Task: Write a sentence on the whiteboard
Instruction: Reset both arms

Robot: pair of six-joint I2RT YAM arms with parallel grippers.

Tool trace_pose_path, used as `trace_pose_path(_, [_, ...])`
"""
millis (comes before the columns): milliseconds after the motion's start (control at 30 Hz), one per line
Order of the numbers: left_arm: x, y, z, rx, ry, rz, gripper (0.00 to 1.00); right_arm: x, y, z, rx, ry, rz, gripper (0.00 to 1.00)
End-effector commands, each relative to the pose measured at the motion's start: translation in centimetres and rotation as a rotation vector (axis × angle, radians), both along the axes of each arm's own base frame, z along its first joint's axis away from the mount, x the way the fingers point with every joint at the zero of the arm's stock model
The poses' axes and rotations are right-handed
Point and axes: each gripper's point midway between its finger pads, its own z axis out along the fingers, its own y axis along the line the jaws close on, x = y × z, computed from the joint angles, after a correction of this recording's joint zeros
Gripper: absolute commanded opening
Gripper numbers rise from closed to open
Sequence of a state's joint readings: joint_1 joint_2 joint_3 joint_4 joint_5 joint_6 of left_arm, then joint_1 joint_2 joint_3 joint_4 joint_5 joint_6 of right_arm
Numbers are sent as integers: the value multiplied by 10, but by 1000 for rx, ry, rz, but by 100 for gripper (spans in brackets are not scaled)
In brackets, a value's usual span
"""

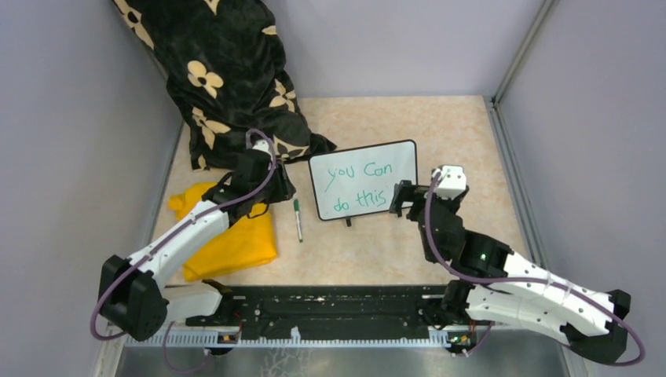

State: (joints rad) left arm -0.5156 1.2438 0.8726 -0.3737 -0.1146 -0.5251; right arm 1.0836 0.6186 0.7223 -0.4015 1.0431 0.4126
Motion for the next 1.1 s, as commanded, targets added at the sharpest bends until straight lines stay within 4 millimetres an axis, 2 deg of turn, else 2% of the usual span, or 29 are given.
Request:
trace_pose_path(0, [15,-13,61,-63,-204,-75,54,13,13,38,56,-51,-35,99])
trace_pose_path(100, [21,-15,95,-97,-294,-71,61,21,22,49,64,-78,-62,99])
trace_pose_path(233, [29,2,121,-137,-341,87,73,28,28,63,66,-113,-81,99])
trace_pose_path(267, [29,7,123,-146,-339,130,80,29,28,66,63,-122,-82,99])
trace_pose_path(300, [30,12,126,-156,-341,171,92,30,28,69,64,-130,-90,99])
trace_pose_path(333, [29,16,128,-169,-340,205,98,30,27,71,78,-144,-99,99])
trace_pose_path(500, [21,28,123,-317,-278,403,99,31,32,88,116,-199,-58,99])
trace_pose_path(567, [19,24,128,-353,-291,389,99,35,39,91,60,-175,-41,99])
trace_pose_path(667, [22,24,135,-320,-271,386,99,40,43,96,23,-176,-36,99])
trace_pose_path(733, [25,24,143,-258,-261,364,99,44,41,95,36,-141,-52,93])
trace_pose_path(767, [28,24,152,-225,-274,340,99,48,39,92,43,-111,-45,92])
trace_pose_path(800, [30,24,155,-189,-284,317,99,51,36,89,74,-76,-38,96])
trace_pose_path(867, [34,26,161,-102,-331,244,99,59,27,81,95,-38,-23,97])
trace_pose_path(933, [34,21,166,-45,-409,126,99,64,10,75,92,-35,-63,99])
trace_pose_path(1067, [27,8,184,-82,-566,-11,99,63,-8,74,60,-82,-120,99])
